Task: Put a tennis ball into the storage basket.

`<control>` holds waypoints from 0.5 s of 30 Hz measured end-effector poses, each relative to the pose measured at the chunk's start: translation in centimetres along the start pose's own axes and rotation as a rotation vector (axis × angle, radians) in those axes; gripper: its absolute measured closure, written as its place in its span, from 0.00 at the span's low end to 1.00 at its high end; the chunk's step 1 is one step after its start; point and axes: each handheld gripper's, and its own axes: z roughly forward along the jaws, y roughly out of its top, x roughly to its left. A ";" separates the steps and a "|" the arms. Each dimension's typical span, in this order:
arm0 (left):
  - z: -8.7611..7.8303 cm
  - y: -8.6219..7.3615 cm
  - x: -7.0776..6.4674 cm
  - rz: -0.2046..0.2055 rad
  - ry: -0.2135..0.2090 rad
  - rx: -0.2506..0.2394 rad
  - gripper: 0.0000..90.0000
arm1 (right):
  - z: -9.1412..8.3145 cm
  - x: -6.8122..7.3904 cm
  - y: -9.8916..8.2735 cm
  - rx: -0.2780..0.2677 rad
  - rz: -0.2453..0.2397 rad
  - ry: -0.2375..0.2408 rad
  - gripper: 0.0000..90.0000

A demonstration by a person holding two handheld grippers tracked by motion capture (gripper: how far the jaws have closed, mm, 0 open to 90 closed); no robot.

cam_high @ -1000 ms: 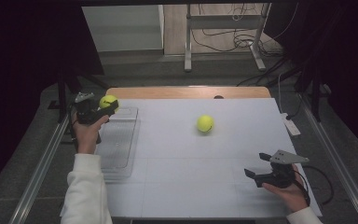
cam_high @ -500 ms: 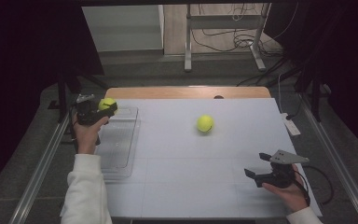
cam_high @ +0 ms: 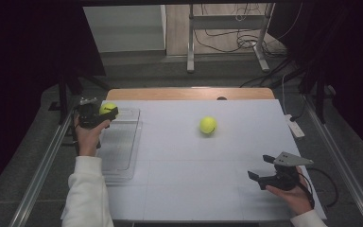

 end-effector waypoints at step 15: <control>1.3 -0.6 0.1 0.014 0.020 0.078 0.30 | 0.0 0.0 0.0 0.003 0.001 0.000 0.11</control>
